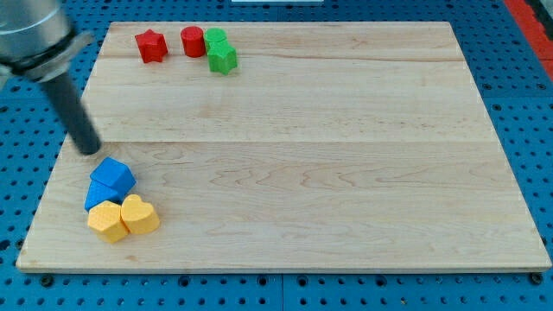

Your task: Separate the yellow blocks

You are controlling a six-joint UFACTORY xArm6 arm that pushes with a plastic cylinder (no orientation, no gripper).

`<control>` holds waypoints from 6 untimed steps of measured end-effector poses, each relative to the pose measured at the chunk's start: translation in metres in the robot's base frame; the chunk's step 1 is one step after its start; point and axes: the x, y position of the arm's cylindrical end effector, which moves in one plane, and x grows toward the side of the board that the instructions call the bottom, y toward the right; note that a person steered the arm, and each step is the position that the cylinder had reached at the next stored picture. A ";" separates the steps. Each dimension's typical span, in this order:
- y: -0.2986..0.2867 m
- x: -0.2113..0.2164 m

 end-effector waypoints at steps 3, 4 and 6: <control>0.022 0.134; 0.064 0.106; 0.178 0.045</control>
